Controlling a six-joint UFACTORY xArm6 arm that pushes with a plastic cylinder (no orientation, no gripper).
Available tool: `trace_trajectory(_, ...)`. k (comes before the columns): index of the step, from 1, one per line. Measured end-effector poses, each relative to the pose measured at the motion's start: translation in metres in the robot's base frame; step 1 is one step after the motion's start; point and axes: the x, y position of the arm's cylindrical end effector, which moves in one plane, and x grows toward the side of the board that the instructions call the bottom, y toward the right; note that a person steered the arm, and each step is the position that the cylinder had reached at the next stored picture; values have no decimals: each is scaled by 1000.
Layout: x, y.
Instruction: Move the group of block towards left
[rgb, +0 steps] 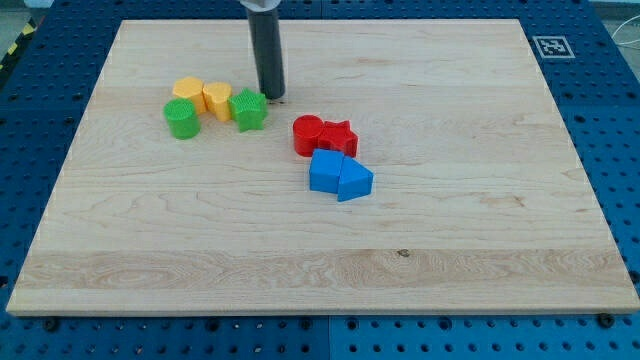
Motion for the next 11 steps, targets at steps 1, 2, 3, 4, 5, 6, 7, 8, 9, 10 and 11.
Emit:
trace_trajectory(1, 12, 15)
trace_trajectory(2, 35, 15)
trace_trajectory(3, 49, 10)
trace_trajectory(4, 52, 0)
trace_trajectory(5, 52, -15)
trace_trajectory(6, 52, -31)
trace_trajectory(7, 52, -47)
trace_trajectory(8, 52, -61)
trace_trajectory(9, 52, -75)
trace_trajectory(10, 52, -77)
trace_trajectory(11, 51, -50)
